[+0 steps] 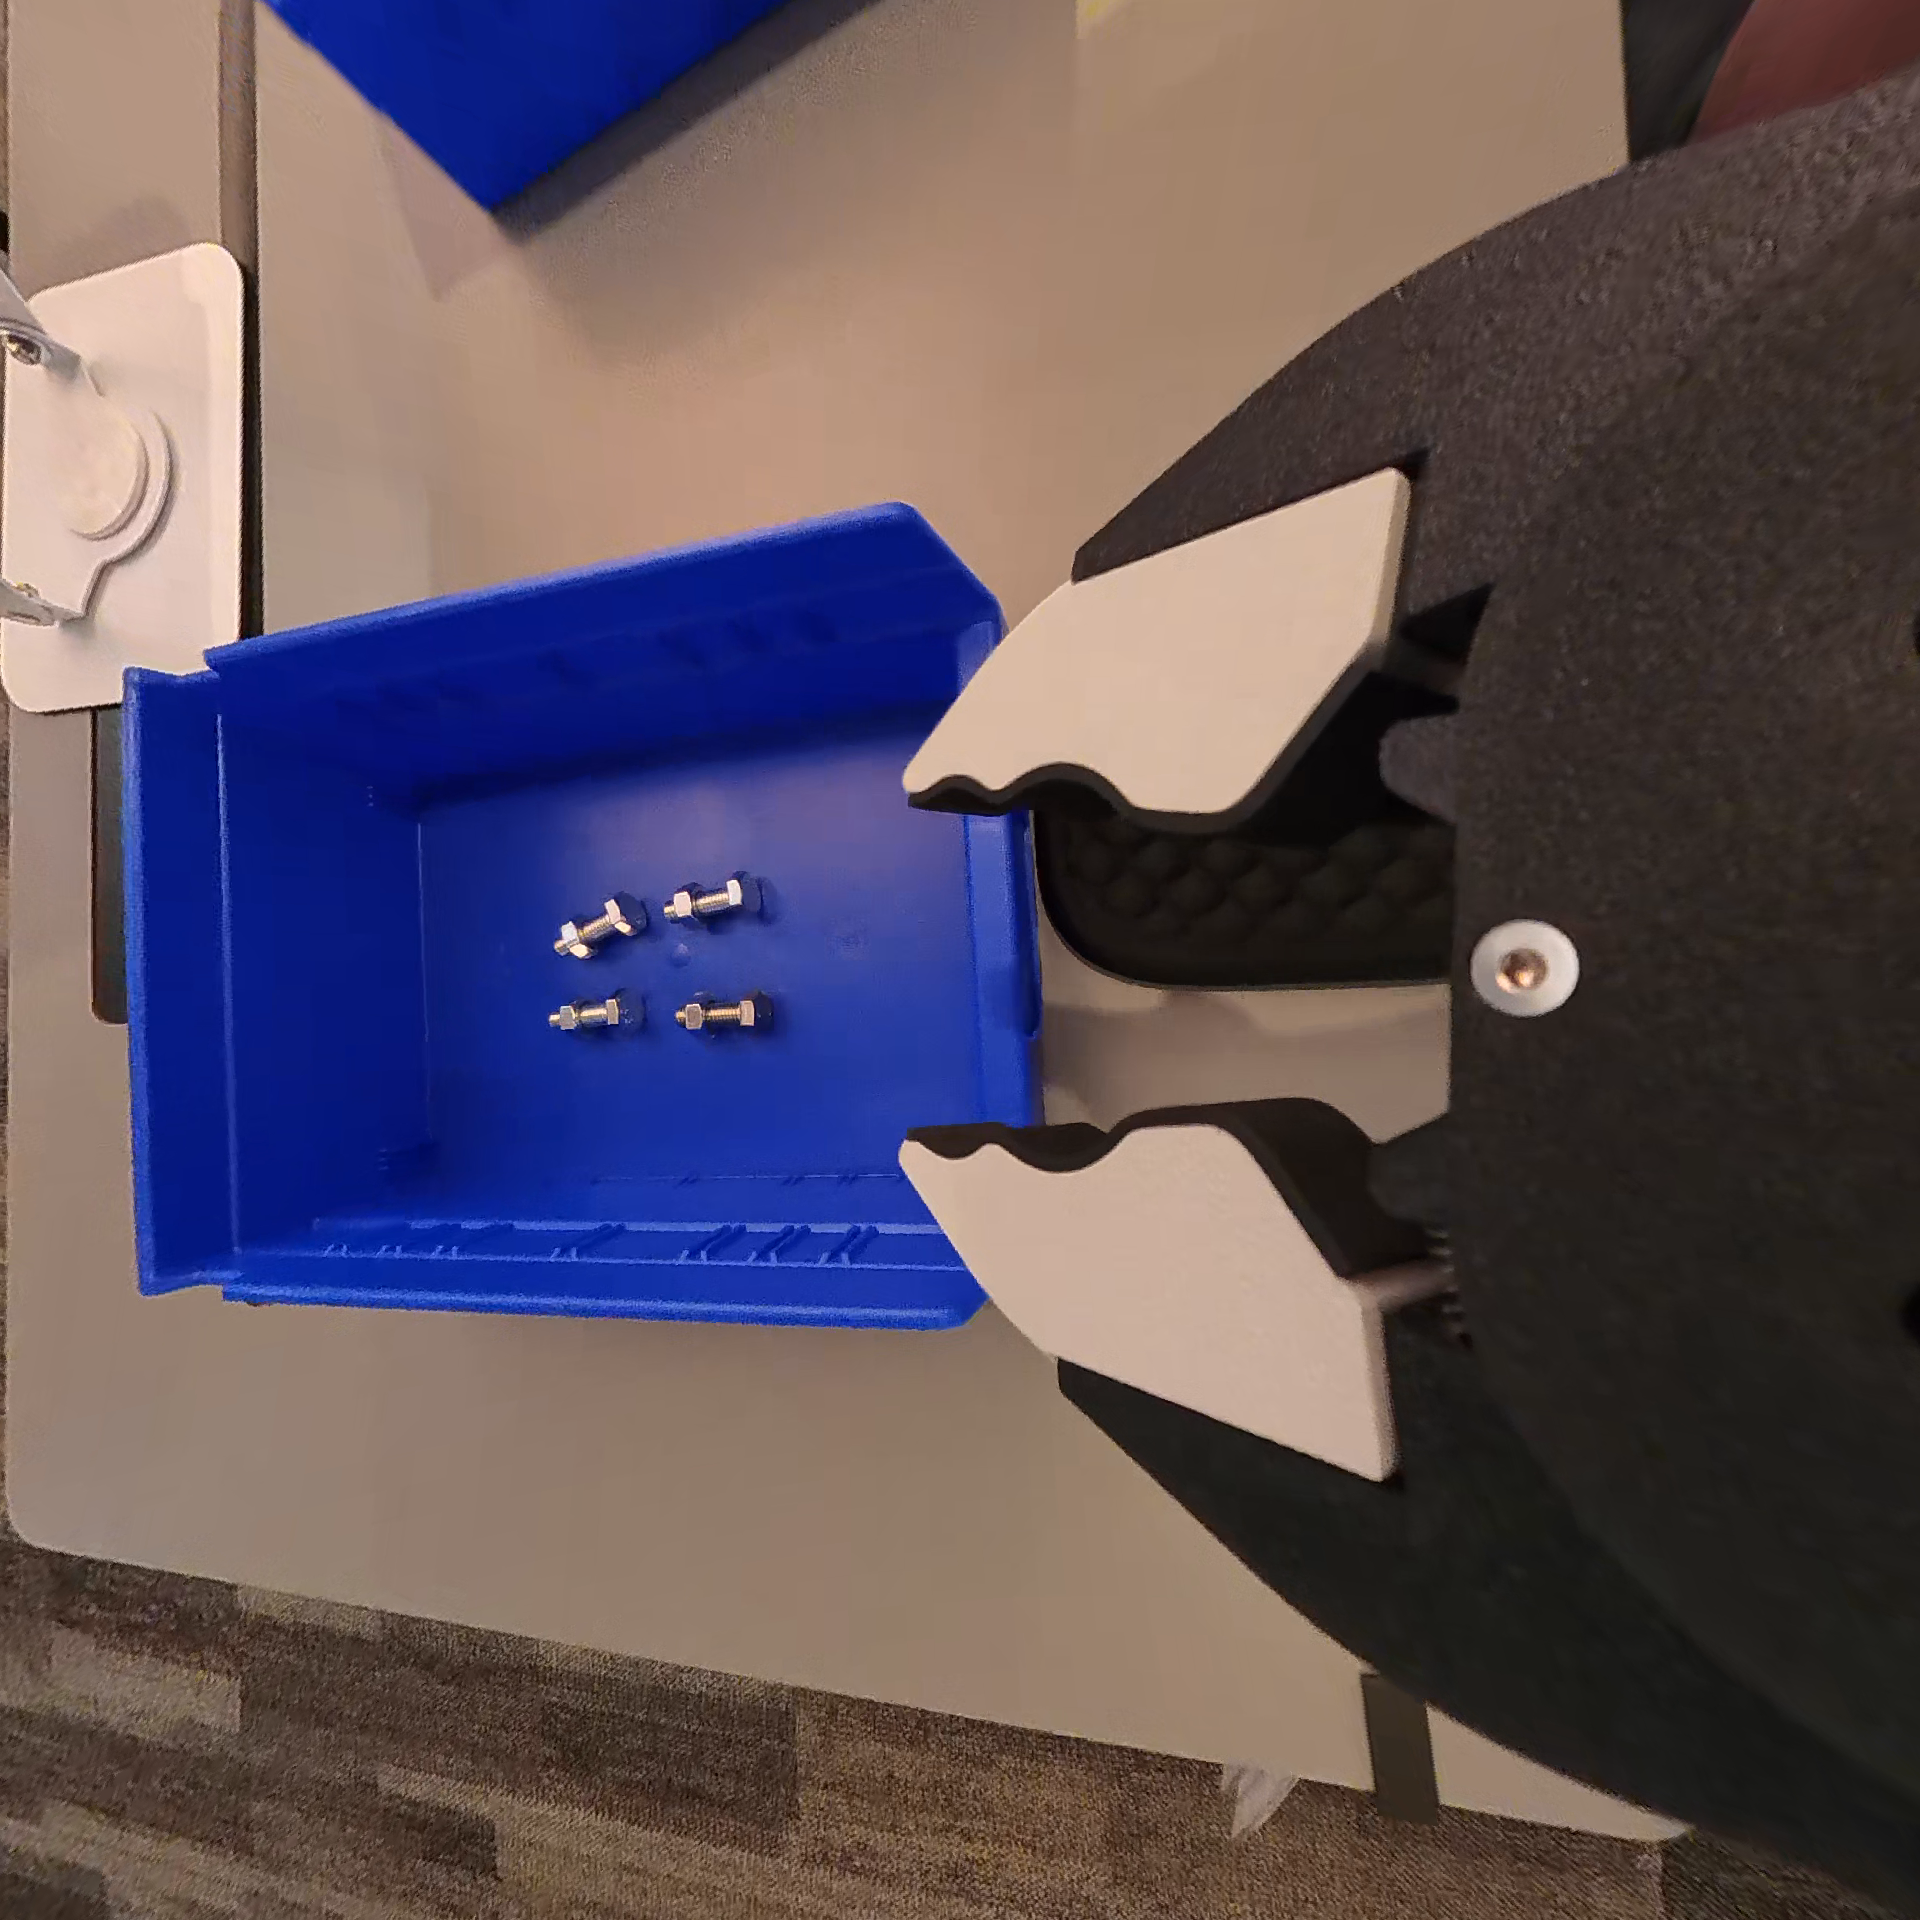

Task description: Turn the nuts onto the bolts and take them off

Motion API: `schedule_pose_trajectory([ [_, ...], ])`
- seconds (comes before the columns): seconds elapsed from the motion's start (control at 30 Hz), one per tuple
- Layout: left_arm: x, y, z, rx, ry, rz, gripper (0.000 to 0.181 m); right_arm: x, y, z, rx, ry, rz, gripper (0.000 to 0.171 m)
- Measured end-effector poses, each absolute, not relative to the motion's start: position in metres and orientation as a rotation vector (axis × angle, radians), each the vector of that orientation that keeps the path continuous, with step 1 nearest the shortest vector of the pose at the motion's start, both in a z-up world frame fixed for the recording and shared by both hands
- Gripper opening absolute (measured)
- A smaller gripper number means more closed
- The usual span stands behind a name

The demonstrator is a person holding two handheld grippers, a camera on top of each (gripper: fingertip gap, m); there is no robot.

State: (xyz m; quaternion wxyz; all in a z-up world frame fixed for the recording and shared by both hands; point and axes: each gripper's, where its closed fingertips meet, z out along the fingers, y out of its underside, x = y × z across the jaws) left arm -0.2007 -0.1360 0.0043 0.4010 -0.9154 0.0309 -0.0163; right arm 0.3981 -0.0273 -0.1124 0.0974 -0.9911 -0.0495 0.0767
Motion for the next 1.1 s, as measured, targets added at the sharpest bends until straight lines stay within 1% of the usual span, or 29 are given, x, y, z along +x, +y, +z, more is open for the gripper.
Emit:
schedule_pose_trajectory([
  [0.2,-0.192,-0.127,0.005,-2.333,0.079,-0.007,0.057,0.474,-0.045,-0.113,-2.957,0.006,0.166,0.007],
  [0.37,-0.179,-0.120,0.013,-2.326,0.108,0.019,0.057,0.507,-0.056,-0.113,-2.951,0.089,0.161,0.006],
  [0.7,-0.142,-0.108,0.018,-2.324,0.194,0.036,0.056,0.505,-0.056,-0.113,-2.935,0.129,0.132,0.006],
  [0.83,-0.134,-0.107,0.020,-2.331,0.226,0.061,0.057,0.506,-0.054,-0.113,-2.879,0.046,0.099,0.010],
  [0.97,-0.133,-0.108,0.026,-2.328,0.234,0.096,0.057,0.502,-0.052,-0.111,-2.835,0.018,0.138,0.019],
  [1.1,-0.131,-0.105,0.034,-2.303,0.221,0.092,0.056,0.504,-0.049,-0.109,-2.811,-0.008,0.128,0.020],
])
